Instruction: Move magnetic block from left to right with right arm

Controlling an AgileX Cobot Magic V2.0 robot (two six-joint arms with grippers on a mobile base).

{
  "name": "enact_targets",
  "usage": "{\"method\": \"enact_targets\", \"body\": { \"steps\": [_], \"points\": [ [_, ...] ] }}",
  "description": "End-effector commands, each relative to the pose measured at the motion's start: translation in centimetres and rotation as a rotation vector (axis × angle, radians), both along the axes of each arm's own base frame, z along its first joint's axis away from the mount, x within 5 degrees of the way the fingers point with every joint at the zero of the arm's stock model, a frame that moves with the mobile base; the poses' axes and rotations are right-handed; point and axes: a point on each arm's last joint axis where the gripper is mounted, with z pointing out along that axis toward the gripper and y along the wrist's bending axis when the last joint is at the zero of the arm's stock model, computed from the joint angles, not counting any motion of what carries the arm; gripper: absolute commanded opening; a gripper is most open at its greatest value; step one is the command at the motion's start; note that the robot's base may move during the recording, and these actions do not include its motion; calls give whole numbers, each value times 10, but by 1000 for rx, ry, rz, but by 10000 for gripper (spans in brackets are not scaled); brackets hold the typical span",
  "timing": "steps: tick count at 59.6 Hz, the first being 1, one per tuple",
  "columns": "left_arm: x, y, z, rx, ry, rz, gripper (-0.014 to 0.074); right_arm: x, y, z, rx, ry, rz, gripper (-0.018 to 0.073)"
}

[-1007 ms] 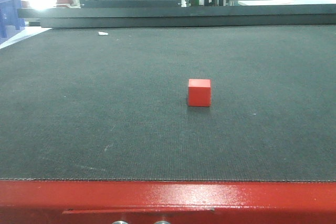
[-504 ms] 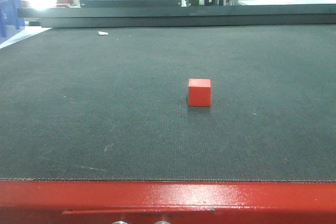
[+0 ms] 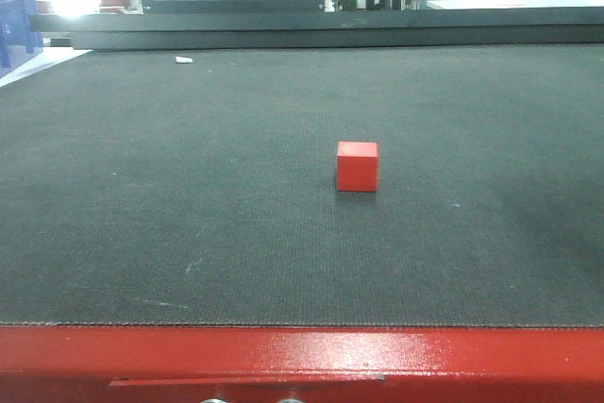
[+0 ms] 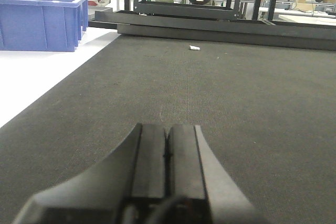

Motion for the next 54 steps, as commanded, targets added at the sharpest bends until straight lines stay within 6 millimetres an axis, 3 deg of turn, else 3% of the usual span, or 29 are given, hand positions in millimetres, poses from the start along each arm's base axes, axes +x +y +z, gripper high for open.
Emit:
{"method": "enact_targets", "body": {
  "steps": [1, 11, 23, 42, 54],
  "points": [
    [-2, 0, 6, -7, -95, 1, -116, 22, 22, 24, 61, -19, 50, 631],
    [-2, 0, 6, -7, -95, 1, -116, 60, 69, 29, 94, 144, 108, 631],
    [-2, 0, 6, -7, -95, 1, -116, 97, 117, 24, 71, 329, 26, 631],
    [-2, 0, 6, -7, -95, 1, -116, 138, 169, -7, -16, 486, -77, 631],
    [-2, 0, 6, -7, -95, 1, -116, 162, 185, -35, -45, 558, -125, 631]
  ]
}}
